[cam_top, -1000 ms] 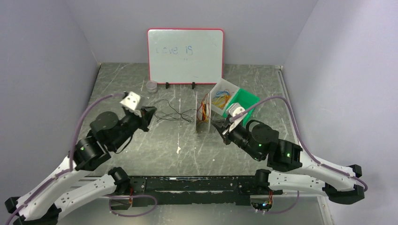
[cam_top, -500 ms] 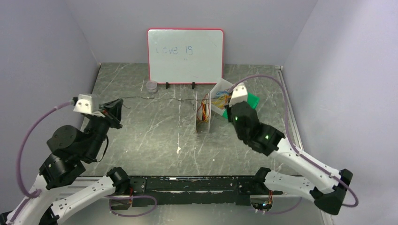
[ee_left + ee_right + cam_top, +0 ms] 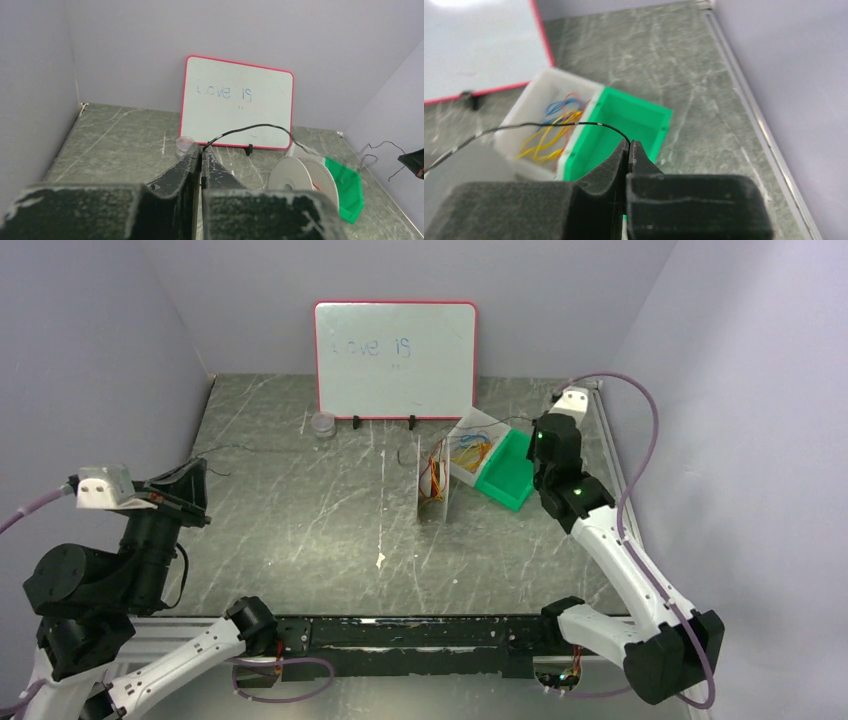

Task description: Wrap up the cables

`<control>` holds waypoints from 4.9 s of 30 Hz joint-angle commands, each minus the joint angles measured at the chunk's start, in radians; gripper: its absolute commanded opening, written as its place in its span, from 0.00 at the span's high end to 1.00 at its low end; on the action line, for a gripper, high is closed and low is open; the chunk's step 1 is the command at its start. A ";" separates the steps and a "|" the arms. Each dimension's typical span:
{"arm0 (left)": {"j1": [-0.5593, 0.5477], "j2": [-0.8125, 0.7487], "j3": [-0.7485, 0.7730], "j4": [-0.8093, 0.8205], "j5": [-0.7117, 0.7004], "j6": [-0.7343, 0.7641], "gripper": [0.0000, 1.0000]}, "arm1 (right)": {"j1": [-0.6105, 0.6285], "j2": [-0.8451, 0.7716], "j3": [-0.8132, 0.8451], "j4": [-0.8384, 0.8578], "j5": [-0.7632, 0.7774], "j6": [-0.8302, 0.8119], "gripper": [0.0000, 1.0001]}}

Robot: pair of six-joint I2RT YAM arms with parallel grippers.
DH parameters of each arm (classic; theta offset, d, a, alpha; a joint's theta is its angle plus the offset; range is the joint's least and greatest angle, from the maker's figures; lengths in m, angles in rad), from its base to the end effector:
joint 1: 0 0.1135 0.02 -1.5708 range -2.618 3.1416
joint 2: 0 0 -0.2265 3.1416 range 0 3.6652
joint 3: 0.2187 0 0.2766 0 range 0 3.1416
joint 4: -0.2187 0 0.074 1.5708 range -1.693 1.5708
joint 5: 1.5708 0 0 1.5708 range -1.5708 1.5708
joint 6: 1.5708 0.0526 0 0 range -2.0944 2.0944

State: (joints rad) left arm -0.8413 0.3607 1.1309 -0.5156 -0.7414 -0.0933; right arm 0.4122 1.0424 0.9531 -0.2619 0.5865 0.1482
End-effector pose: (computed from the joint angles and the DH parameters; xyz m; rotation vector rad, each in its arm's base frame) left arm 0.0726 -0.0280 0.4529 -0.1275 1.3842 -0.2928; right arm 0.2780 0.0898 0.3043 0.1414 1.8598 -0.1770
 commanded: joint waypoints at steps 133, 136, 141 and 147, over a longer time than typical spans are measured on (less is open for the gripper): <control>-0.011 0.364 0.218 -0.184 0.738 0.140 0.93 | 0.609 0.271 0.231 0.753 -1.201 0.490 0.27; -0.012 0.371 0.209 -0.181 0.720 0.148 0.93 | 0.611 0.273 0.228 0.771 -1.209 0.508 0.30; -0.012 0.372 0.196 -0.170 0.702 0.153 0.93 | 0.616 0.276 0.233 0.730 -1.203 0.501 0.49; -0.011 0.372 0.168 -0.161 0.687 0.211 0.93 | 0.617 0.259 0.219 0.689 -1.195 0.493 1.00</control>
State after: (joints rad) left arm -0.8482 0.7341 1.3205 -0.7193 -0.0257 0.0608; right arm 1.0225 1.3113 1.1610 0.4427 -0.6167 0.6460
